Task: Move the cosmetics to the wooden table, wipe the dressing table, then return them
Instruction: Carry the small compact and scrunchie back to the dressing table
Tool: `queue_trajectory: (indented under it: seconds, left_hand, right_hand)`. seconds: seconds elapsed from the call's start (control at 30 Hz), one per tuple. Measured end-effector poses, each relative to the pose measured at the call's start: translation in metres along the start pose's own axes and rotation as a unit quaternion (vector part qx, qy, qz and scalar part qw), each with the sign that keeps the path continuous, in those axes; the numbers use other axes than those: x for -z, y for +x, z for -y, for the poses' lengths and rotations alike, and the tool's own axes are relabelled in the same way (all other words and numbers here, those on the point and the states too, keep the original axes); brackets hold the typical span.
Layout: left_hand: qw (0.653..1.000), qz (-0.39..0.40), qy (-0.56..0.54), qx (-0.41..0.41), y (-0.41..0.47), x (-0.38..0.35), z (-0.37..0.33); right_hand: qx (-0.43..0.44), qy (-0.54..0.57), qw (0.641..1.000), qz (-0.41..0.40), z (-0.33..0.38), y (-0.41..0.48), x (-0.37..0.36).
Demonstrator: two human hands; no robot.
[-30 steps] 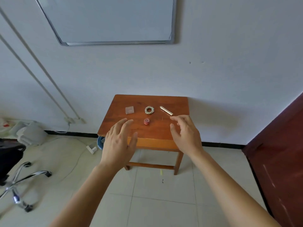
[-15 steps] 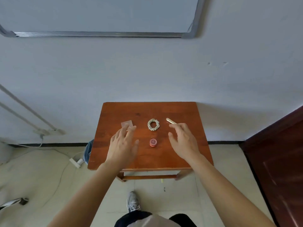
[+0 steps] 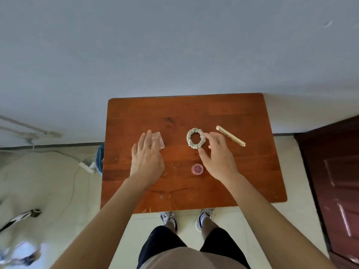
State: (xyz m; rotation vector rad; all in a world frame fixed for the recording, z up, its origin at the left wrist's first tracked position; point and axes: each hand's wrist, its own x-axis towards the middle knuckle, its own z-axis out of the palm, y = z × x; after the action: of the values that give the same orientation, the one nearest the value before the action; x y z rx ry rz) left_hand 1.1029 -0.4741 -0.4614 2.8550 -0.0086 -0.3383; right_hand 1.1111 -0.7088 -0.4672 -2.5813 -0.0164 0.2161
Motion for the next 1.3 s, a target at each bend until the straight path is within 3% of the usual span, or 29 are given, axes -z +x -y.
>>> queue_trajectory:
  seconds: [0.17, 0.3, 0.43, 0.57, 0.77, 0.97, 1.13, 1.3]
  left_hand:
    - [0.999, 0.004, 0.014, 0.031, 0.014, -0.038, 0.002]
    - [0.997, -0.052, 0.002, 0.050, 0.012, -0.051, -0.003]
    - [0.991, -0.097, -0.053, 0.077, 0.009, -0.051, -0.013]
    - [0.985, -0.134, -0.081, 0.074, 0.007, -0.027, -0.029]
    - [0.964, -0.256, -0.079, -0.003, 0.024, 0.062, -0.080]
    - [0.911, -0.374, -0.104, -0.139, 0.032, 0.171, -0.152]
    - [0.862, -0.412, -0.126, -0.267, 0.017, 0.225, -0.191]
    - [0.830, -0.363, -0.169, -0.388, -0.014, 0.229, -0.223]
  right_hand:
    - [0.001, 0.015, 1.000, -0.005, -0.017, 0.019, -0.037]
    - [0.047, -0.011, 0.999, -0.006, -0.030, 0.020, -0.048]
    - [0.068, 0.012, 0.998, 0.000, -0.034, 0.025, -0.039]
    - [0.057, 0.056, 0.996, -0.043, -0.034, 0.029, -0.006]
    - [0.059, 0.095, 0.984, -0.138, -0.027, 0.036, 0.096]
    - [0.089, 0.121, 0.950, -0.272, -0.013, 0.023, 0.215]
    - [0.084, 0.124, 0.904, -0.400, 0.004, -0.025, 0.276]
    - [0.009, 0.061, 0.877, -0.477, 0.008, -0.117, 0.288]
